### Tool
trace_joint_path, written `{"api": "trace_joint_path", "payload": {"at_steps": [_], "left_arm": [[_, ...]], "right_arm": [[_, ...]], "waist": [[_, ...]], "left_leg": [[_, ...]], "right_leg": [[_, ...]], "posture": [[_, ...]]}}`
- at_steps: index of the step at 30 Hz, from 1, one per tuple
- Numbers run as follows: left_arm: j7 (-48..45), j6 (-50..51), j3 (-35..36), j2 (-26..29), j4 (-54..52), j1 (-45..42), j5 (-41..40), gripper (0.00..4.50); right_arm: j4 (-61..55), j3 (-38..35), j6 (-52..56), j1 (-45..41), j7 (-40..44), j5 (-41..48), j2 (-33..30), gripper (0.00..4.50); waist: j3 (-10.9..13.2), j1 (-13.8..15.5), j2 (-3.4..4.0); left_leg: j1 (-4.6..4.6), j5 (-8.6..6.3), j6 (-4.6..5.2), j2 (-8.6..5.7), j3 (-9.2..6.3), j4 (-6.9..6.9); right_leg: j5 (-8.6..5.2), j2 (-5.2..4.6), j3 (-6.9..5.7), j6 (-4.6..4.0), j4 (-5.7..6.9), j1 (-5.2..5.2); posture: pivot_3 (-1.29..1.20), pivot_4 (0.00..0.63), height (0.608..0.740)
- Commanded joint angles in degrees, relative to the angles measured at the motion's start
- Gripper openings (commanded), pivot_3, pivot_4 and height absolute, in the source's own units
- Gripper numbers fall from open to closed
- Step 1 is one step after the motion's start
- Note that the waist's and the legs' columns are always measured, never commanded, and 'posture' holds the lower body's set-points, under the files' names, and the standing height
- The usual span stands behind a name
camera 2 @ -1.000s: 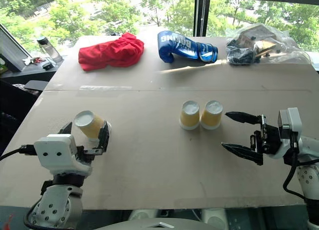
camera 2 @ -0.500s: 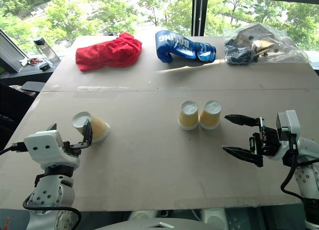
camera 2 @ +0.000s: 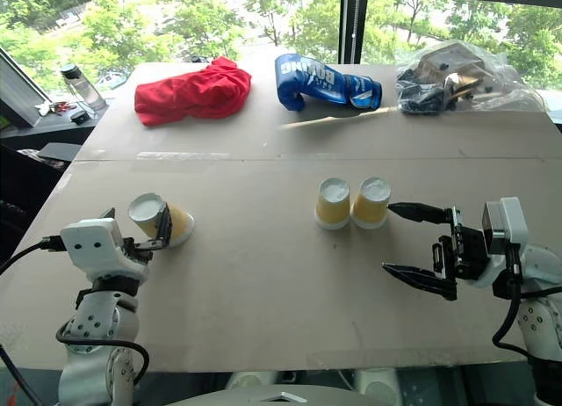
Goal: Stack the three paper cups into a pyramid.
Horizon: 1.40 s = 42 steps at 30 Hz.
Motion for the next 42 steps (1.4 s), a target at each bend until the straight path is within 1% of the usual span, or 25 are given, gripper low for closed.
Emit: {"api": "trace_joint_path", "payload": {"at_steps": [1, 2, 5, 7, 8, 13, 16, 19, 22, 24, 26, 28, 29, 31, 32, 34, 38, 42], "left_arm": [[-0.98, -1.40, -0.97, 0.60, -0.07, -0.84, -0.53, 4.46], [-1.20, -1.45, -1.06, 0.61, 0.21, -1.07, -0.75, 4.46], [-1.57, -1.94, -0.98, 0.85, 1.03, -1.39, -1.04, 3.73], [-1.74, -2.43, -0.73, 1.14, 1.61, -1.67, -1.09, 2.73], [-1.81, -2.70, -0.56, 1.28, 1.90, -1.75, -1.05, 2.42], [-1.61, -4.17, -0.19, 2.22, 3.11, -1.68, -0.03, 2.37], [-4.14, -5.73, -1.12, 4.53, 3.42, -4.36, -0.89, 2.37], [-7.47, -3.86, -2.14, 7.23, 4.46, -10.00, -3.99, 2.37], [-12.67, -0.73, -4.33, 10.84, 5.18, -16.58, -7.34, 2.37], [-19.21, 2.49, -7.05, 14.54, 5.69, -21.74, -11.09, 2.37], [-25.53, 5.92, -8.69, 17.82, 6.11, -26.27, -16.06, 2.37], [-31.98, 10.25, -10.28, 20.96, 9.05, -34.36, -21.15, 2.37], [-34.10, 11.89, -11.10, 21.64, 10.91, -38.02, -22.72, 2.37], [-37.72, 13.16, -13.21, 21.56, 14.99, -43.95, -24.02, 2.37], [-39.09, 13.07, -14.49, 20.51, 18.03, -46.92, -23.91, 2.37], [-42.57, 11.87, -18.00, 18.82, 24.16, -52.08, -22.03, 2.37], [-48.33, 11.07, -22.92, 15.53, 34.18, -59.83, -19.93, 2.37], [-53.45, 10.78, -26.56, 10.69, 42.38, -66.99, -18.93, 2.37]], "right_arm": [[-1.28, -0.72, -1.18, 0.23, 0.20, 0.06, 0.09, 4.50], [-1.24, -0.75, -1.27, 0.30, 0.18, -0.01, 0.11, 4.50], [-1.36, -0.89, -1.48, 0.58, 0.07, -0.10, 0.14, 4.50], [-1.38, -1.00, -1.60, 0.70, 0.00, -0.11, 0.13, 4.50], [-1.39, -1.07, -1.69, 0.79, -0.03, -0.12, 0.12, 4.50], [-1.37, -1.29, -2.15, 1.11, -0.39, -0.17, 0.05, 4.50], [-1.20, -1.75, -2.57, 1.48, -1.00, -0.54, 0.14, 4.50], [-0.52, -2.71, -3.20, 2.14, -1.25, -0.89, -0.05, 4.50], [0.26, -4.35, -3.38, 2.56, -2.38, -0.48, 0.12, 4.50], [1.24, -6.16, -3.67, 3.03, -4.50, -0.39, 0.69, 4.50], [2.54, -7.97, -3.98, 3.76, -6.14, -0.62, 1.30, 4.50], [4.14, -10.22, -5.26, 5.82, -8.00, -2.34, 2.06, 4.50], [4.67, -10.83, -5.71, 6.66, -8.68, -3.16, 2.19, 4.50], [5.06, -11.35, -6.65, 7.75, -9.25, -4.39, 2.20, 4.50], [5.10, -11.47, -6.88, 8.00, -9.67, -4.77, 2.18, 4.50], [4.88, -11.58, -7.20, 8.37, -10.55, -5.42, 2.24, 4.50], [2.52, -11.40, -6.84, 9.33, -13.61, -5.91, 3.01, 4.50], [-1.20, -10.77, -6.35, 10.81, -17.10, -5.70, 4.57, 4.50]], "waist": [[0.00, 0.00, 0.00], [0.00, 0.00, 0.00], [0.00, 0.00, 0.00], [0.00, -0.01, 0.00], [0.00, 0.00, 0.00], [0.00, -0.01, 0.00], [0.00, 0.07, -0.01], [0.00, 0.30, 0.00], [0.00, 0.15, -0.02], [0.00, 0.02, -0.02], [0.00, -0.07, -0.03], [0.01, 0.01, -0.02], [0.02, 0.18, -0.01], [0.01, -0.01, 0.01], [0.01, -0.09, 0.01], [0.01, -0.52, 0.02], [0.02, -1.22, 0.00], [0.06, -1.37, -0.07]], "left_leg": [[0.00, 0.00, 0.00, 0.00, 0.00, -0.01], [0.00, 0.00, 0.00, 0.00, 0.00, -0.01], [0.01, 0.00, 0.00, 0.00, 0.00, -0.01], [0.01, 0.00, 0.00, 0.00, 0.00, -0.01], [0.01, 0.00, 0.00, 0.00, 0.00, -0.01], [0.01, 0.00, 0.00, 0.00, 0.00, -0.01], [0.00, 0.00, 0.00, 0.00, 0.00, -0.01], [-0.02, 0.01, -0.02, 0.00, -0.05, 0.00], [-0.03, 0.01, -0.01, -0.04, -0.04, 0.01], [-0.05, 0.01, -0.02, -0.07, -0.01, 0.01], [-0.04, 0.02, -0.04, -0.07, -0.02, -0.01], [-0.05, 0.10, -0.17, -0.07, -0.03, -0.02], [-0.08, 0.13, -0.23, -0.07, -0.09, -0.02], [-0.08, 0.15, -0.25, -0.08, -0.09, -0.01], [-0.06, 0.15, -0.25, -0.09, -0.07, -0.01], [0.02, 0.15, -0.25, -0.09, 0.06, -0.01], [0.08, 0.14, -0.21, -0.07, 0.15, 0.00], [0.03, 0.13, -0.20, 0.00, 0.09, 0.00]], "right_leg": [[0.00, -0.01, 0.00, 0.00, -0.01, 0.00], [0.00, -0.01, 0.00, 0.00, -0.01, 0.00], [-0.01, -0.03, -0.01, -0.02, 0.00, 0.00], [-0.01, -0.03, -0.01, -0.02, 0.00, 0.00], [-0.01, -0.03, -0.01, -0.02, 0.00, 0.00], [0.00, -0.05, -0.02, -0.01, 0.00, -0.01], [-0.01, -0.07, -0.02, -0.02, 0.00, -0.01], [-0.02, -0.08, -0.12, -0.06, 0.02, -0.01], [0.00, -0.13, -0.12, -0.03, 0.00, 0.00], [0.11, -0.13, -0.12, 0.16, 0.00, -0.01], [0.11, -0.10, -0.14, 0.17, 0.01, -0.01], [0.11, -0.05, -0.17, 0.17, 0.04, -0.01], [0.11, 0.19, -0.22, 0.17, 0.03, -0.03], [0.11, 0.30, -0.17, 0.17, 0.06, -0.02], [0.11, 0.29, -0.15, 0.17, 0.09, -0.02], [0.11, 0.36, -0.03, 0.18, 0.10, 0.00], [0.11, 0.51, -0.02, 0.19, 0.13, 0.00], [0.10, 0.58, -0.01, 0.19, 0.18, -0.05]], "posture": [[0.00, 0.150, 0.737], [0.00, 0.150, 0.737], [0.00, 0.150, 0.737], [0.00, 0.150, 0.737], [0.00, 0.150, 0.737], [0.00, 0.150, 0.737], [0.00, 0.150, 0.737], [0.00, 0.150, 0.737], [0.00, 0.150, 0.737], [0.00, 0.150, 0.737], [0.00, 0.150, 0.737], [0.00, 0.150, 0.737], [0.00, 0.150, 0.737], [0.00, 0.150, 0.737], [0.00, 0.150, 0.737], [0.00, 0.150, 0.737], [0.00, 0.150, 0.737], [0.00, 0.150, 0.737]]}}
